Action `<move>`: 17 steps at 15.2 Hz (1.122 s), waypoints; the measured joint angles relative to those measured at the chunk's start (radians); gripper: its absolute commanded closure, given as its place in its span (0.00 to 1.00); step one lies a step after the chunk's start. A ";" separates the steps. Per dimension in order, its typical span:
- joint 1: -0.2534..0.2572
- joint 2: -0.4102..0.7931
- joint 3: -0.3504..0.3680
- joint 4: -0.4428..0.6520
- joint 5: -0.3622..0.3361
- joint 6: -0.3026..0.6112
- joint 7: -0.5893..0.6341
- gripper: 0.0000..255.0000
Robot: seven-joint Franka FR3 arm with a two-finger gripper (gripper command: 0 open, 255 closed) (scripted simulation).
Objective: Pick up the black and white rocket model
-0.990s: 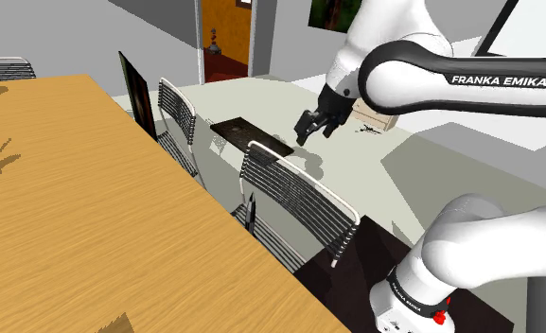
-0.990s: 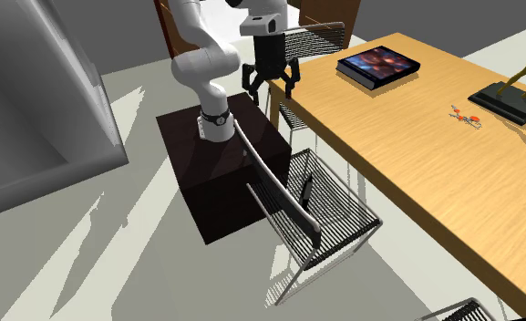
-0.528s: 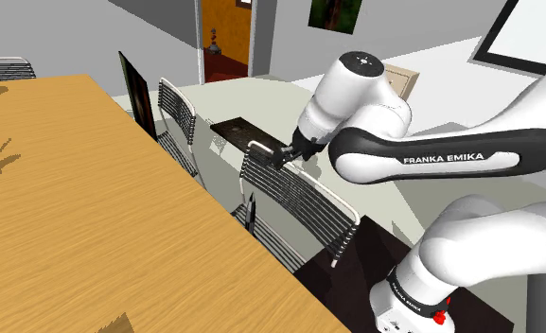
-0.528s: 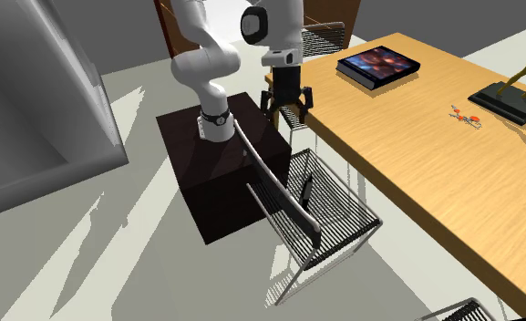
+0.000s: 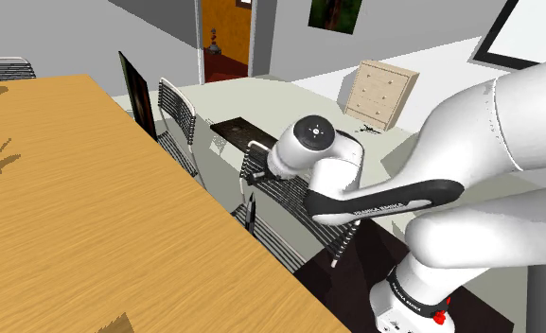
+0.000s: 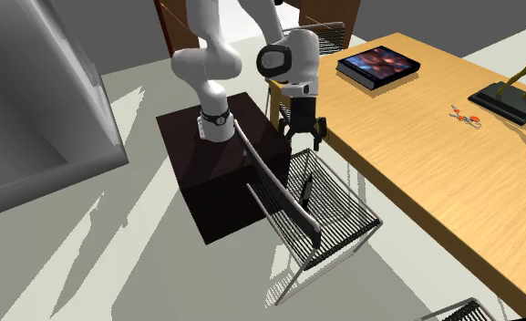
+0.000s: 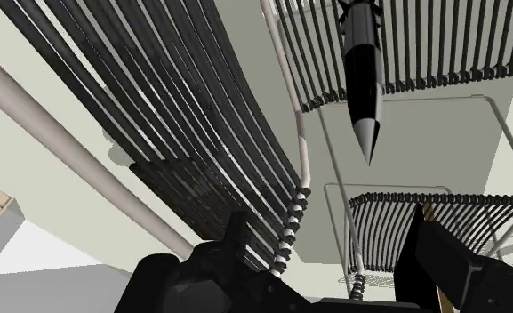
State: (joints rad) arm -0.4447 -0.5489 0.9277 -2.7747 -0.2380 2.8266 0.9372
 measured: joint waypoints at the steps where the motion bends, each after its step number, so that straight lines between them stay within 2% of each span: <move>1: -0.112 0.013 0.119 0.017 -0.043 0.045 0.073 0.00; 3: -0.359 0.004 0.370 0.058 -0.112 0.133 0.211 0.00; 4: -0.457 -0.021 0.472 0.078 -0.123 0.166 0.260 0.00; 5: -0.517 -0.046 0.535 0.090 -0.125 0.188 0.291 0.00; 8: -0.640 -0.087 0.667 0.111 -0.122 0.239 0.341 0.00; 13: -0.733 -0.135 0.778 0.112 -0.112 0.302 0.384 0.00; 14: -0.742 -0.139 0.787 0.114 -0.111 0.306 0.387 1.00; 17: -0.751 -0.143 0.797 0.117 -0.110 0.310 0.390 1.00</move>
State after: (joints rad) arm -1.1960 -0.6917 1.7244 -2.6581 -0.3481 3.1370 1.3273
